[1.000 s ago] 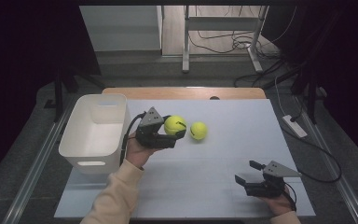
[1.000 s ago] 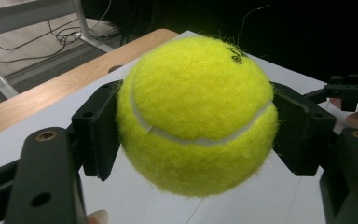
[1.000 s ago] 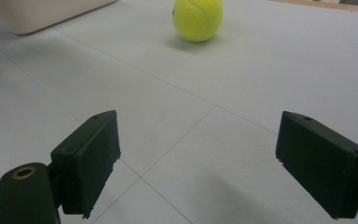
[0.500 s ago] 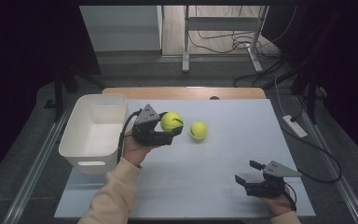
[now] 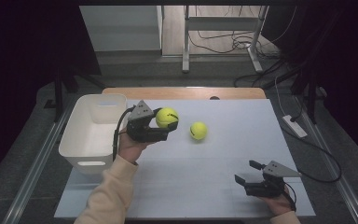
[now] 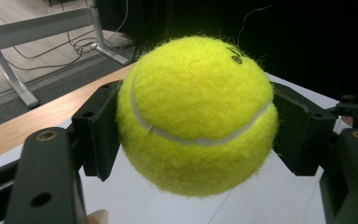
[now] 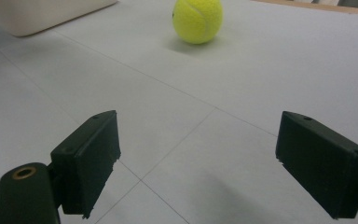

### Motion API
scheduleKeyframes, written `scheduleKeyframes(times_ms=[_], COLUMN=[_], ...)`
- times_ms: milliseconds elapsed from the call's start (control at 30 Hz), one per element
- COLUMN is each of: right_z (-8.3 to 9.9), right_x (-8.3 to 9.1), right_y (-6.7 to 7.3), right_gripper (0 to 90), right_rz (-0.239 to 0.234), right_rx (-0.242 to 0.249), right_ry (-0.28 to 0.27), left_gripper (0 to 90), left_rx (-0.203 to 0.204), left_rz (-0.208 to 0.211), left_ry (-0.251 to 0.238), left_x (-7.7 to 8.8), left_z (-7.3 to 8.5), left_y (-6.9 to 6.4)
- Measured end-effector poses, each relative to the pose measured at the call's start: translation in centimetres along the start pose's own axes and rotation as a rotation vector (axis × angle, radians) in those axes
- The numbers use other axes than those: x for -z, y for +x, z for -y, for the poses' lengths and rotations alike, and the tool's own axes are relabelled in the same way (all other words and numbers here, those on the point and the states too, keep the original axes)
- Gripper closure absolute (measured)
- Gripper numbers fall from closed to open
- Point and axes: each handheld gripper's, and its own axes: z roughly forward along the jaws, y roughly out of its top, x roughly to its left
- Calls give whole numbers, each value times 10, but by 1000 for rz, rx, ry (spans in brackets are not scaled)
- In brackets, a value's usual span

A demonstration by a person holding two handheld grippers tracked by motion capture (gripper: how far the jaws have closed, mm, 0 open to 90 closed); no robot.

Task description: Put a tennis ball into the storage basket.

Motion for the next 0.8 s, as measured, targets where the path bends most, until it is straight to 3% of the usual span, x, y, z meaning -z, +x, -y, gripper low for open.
scheduleKeyframes(times_ms=[800], right_z=[0], right_x=[0], right_y=[0], right_gripper=[136], right_rz=[4], right_rx=[0], right_ry=[-2], left_gripper=[269], left_rx=[23], left_rz=[-40], left_ry=[-17], left_x=[11], left_z=[-6], left_y=[13])
